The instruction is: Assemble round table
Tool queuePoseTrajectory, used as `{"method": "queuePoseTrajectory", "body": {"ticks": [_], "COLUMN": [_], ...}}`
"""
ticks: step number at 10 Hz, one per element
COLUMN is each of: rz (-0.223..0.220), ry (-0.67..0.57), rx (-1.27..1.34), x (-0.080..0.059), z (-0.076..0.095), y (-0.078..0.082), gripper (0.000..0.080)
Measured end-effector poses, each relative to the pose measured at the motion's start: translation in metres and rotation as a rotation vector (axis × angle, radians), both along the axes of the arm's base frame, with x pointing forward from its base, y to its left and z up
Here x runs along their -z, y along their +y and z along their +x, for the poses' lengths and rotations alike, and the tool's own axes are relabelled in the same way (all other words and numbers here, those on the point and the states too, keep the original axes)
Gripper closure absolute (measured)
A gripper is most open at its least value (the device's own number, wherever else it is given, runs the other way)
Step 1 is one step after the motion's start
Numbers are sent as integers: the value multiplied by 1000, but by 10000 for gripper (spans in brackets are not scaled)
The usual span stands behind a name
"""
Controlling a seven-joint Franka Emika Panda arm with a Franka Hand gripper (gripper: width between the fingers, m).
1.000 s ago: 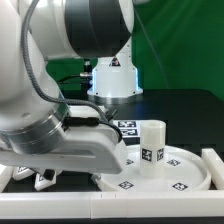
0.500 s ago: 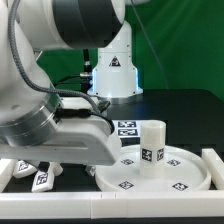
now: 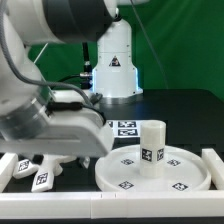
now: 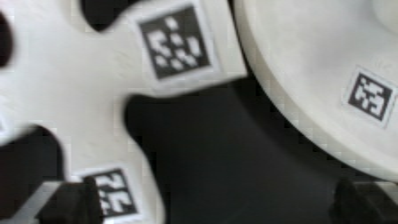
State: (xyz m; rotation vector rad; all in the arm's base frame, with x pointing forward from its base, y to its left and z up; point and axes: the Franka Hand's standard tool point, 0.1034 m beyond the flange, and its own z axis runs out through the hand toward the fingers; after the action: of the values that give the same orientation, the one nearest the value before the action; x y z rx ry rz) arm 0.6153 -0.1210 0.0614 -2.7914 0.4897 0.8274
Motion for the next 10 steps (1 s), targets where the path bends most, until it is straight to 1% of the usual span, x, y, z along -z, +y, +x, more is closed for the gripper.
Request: {"method": "queuePoseTrajectory", "body": {"ticks": [1,5,6,7,8,9,10], "rz": [-7,-9,-17,-21,-24,-28,-35], "ry": [3,6,13,18,43,63,44], "rx": [48,57,134,202,266,284,285], "x": [-2,0,-3,-6,-8,-7,-2], "z": [0,0,-2,-8,-21,-29,-28], "y": [-6,-6,-14,-23,-25,-29,-32], "gripper": [151,151,151,151,151,151,151]}}
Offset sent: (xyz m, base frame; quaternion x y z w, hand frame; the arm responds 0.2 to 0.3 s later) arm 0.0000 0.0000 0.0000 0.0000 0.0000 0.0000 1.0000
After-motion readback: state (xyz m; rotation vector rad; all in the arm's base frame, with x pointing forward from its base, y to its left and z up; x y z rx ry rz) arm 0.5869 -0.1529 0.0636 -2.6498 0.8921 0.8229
